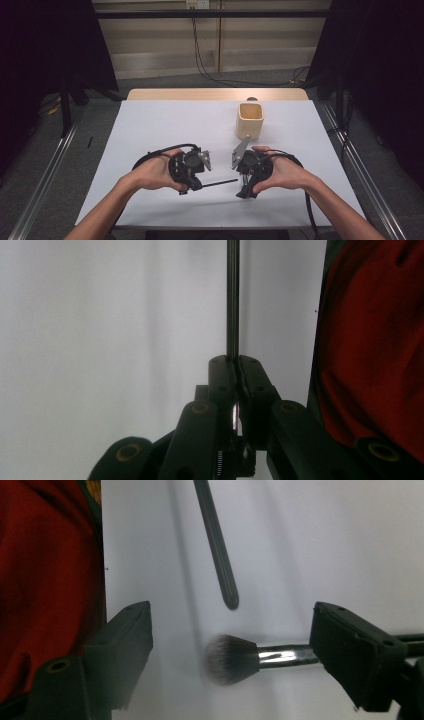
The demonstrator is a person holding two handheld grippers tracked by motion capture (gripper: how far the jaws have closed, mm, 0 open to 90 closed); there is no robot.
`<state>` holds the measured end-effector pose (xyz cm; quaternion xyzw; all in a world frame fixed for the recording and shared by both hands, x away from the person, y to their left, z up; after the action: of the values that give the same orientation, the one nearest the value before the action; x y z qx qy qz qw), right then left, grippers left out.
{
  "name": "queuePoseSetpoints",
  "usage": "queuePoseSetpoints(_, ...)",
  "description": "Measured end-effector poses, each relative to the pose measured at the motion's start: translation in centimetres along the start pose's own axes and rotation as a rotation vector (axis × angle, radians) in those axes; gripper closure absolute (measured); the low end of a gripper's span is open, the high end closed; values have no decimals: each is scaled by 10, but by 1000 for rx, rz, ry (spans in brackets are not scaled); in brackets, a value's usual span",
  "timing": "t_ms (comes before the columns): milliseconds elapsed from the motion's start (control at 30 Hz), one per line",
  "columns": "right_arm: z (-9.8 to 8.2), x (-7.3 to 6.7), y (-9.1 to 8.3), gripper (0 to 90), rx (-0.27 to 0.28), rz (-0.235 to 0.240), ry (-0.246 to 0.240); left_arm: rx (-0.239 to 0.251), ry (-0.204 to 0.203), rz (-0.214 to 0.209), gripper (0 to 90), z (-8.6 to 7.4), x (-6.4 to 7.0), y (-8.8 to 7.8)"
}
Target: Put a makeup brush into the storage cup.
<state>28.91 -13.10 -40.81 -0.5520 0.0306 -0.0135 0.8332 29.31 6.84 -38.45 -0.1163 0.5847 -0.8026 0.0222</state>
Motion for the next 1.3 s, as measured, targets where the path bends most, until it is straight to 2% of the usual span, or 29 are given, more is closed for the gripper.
queuePoseSetpoints(33, 1, 0, 2, 248, -15, 9, 3, 9, -4, 5, 856, 0, 0, 1)
queuePoseSetpoints(67, 2, 1, 3, 273, -13, 6, -17, 9, -3, 11, 856, 1, 0, 2)
queuePoseSetpoints(100, 2, 1, 4, 285, -13, 6, -18, 0, 1, 2, 856, 1, 0, 2)
queuePoseSetpoints(133, 3, 2, 5, 302, -19, 8, -20, 9, -12, 2, 856, 1, 1, 4)
queuePoseSetpoints(200, 5, 4, 5, 351, -9, 18, -31, 4, 1, 0, 856, 2, 0, 5)
queuePoseSetpoints(267, 6, 5, 4, 385, -7, 18, -29, 6, -8, -1, 856, 2, 1, 7)
queuePoseSetpoints(300, 6, 6, 5, 417, -1, 21, -45, 10, -8, 0, 856, 2, 1, 8)
queuePoseSetpoints(367, 7, 5, 5, 453, -5, 23, -46, 0, 3, 0, 856, 3, 1, 9)
queuePoseSetpoints(667, 11, 5, 6, 623, 20, 41, -65, 10, -11, -6, 856, 4, -1, 12)
queuePoseSetpoints(800, 13, 4, 6, 680, 28, 46, -71, 16, -18, 4, 856, 4, -2, 13)
queuePoseSetpoints(867, 14, 4, 7, 700, 34, 52, -81, 13, -15, -5, 856, 4, -3, 14)
queuePoseSetpoints(900, 15, 3, 7, 700, 24, 55, -76, 18, -17, 9, 856, 3, -2, 14)
queuePoseSetpoints(967, 16, 3, 7, 712, 34, 57, -91, 21, -20, 1, 856, 3, -3, 14)
queuePoseSetpoints(1167, 16, 5, 7, 822, 39, 51, -84, 17, -13, -7, 856, 3, -2, 15)
queuePoseSetpoints(1267, 15, 5, 8, 830, 34, 53, -87, 33, -16, -13, 856, 3, -2, 15)
queuePoseSetpoints(1300, 15, 5, 8, 833, 29, 54, -89, 40, -17, -2, 856, 2, -1, 16)
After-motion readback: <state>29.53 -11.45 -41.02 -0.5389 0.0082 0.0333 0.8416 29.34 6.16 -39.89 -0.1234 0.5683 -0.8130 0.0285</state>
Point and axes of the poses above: each handheld gripper's, and its own axes: y roughly forward along the jaws, z roughly out of its top, x roughly to its right, the point moved 1 cm from there along y, roughly forward along the jaws, and after that the axes turned 8 degrees about -y, right-handed, at the moved point
